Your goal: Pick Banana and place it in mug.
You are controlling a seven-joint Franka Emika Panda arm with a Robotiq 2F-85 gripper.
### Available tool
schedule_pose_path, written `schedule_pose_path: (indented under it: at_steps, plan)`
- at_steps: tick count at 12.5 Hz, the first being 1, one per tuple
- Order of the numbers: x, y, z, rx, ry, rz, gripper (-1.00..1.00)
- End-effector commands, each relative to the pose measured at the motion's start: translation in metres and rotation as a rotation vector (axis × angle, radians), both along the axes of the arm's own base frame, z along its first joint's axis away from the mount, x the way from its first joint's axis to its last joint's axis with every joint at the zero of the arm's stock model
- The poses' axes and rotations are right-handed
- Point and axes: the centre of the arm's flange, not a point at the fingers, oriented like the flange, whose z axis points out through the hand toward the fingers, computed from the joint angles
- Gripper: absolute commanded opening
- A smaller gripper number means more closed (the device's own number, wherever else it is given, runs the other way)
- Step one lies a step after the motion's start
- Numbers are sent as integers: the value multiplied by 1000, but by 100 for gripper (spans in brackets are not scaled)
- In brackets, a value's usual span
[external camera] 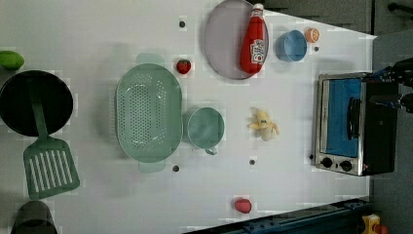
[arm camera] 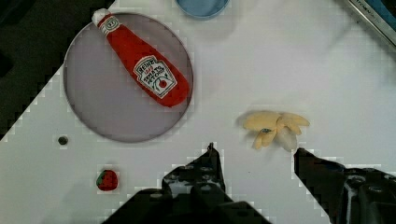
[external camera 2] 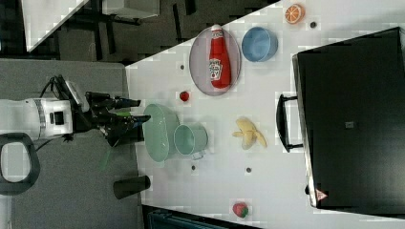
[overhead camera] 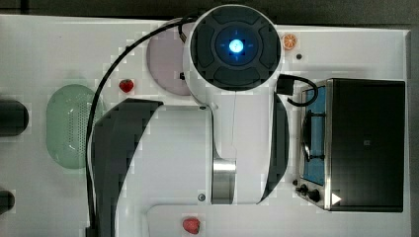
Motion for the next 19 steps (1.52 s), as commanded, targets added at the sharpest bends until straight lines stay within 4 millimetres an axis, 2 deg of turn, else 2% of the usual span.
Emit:
schedule_pose_path:
  at_steps: [1, 3, 4, 7, 10, 14, 19]
  plan:
    - [-125, -29, 53, -39, 63, -72, 48]
    - [-123, -29, 37, -39, 87, -70, 91]
    - [-121, -28, 24, -39, 97, -63, 100]
    - [-106, -26, -30, -32, 97, 66, 100]
    - [-91, -27, -100, -18, 83, 315, 100]
    - [-83, -26, -191, -2, 84, 587, 100]
    - [-78, -27, -289, 15, 99, 759, 100]
